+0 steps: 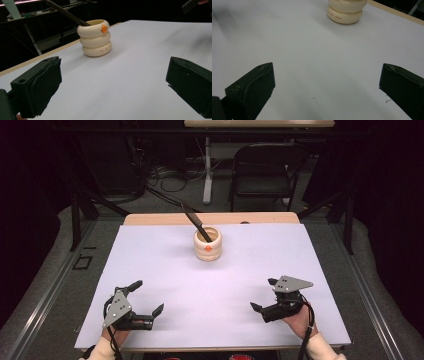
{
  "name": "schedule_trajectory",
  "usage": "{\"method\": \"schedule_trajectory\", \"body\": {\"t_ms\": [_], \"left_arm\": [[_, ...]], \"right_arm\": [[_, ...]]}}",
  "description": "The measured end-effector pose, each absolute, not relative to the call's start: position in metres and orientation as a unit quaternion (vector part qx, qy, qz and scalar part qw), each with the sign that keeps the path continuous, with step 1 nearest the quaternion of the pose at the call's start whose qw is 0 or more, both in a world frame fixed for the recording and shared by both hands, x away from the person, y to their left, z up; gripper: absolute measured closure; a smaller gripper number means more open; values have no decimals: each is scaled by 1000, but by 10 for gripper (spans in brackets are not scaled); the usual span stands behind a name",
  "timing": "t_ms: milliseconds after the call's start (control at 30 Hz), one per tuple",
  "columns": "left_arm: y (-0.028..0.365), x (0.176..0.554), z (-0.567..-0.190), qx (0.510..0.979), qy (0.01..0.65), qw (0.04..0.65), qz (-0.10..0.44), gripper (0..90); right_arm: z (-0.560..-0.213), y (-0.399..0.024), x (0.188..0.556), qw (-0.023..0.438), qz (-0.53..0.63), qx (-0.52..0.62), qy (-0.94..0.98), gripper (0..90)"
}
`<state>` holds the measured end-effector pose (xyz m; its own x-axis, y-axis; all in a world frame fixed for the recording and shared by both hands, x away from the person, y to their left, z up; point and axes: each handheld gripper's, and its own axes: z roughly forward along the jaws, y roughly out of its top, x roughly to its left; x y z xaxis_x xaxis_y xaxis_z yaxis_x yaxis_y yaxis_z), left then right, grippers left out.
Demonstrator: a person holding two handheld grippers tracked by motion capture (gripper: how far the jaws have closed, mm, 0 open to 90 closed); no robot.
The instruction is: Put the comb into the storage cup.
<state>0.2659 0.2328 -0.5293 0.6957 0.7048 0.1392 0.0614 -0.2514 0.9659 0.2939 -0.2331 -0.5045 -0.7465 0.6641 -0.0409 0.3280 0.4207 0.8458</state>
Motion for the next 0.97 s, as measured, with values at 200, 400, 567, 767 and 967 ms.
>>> {"method": "schedule_trajectory", "body": {"t_ms": [200, 400, 567, 767, 967], "left_arm": [[233, 265, -529, 735, 261, 555, 290, 1], [232, 265, -530, 736, 262, 554, 288, 1], [233, 265, -530, 737, 260, 553, 288, 1], [232, 265, -530, 737, 258, 553, 289, 1], [231, 266, -530, 738, 258, 552, 289, 1]], "right_arm": [[-507, -237, 289, 194, 448, 304, 818, 0], [-509, -240, 284, 202, 450, 306, 815, 0], [-512, -242, 279, 207, 446, 307, 815, 0], [-513, -245, 273, 209, 451, 308, 811, 0], [-515, -248, 271, 214, 450, 306, 811, 0]]}}
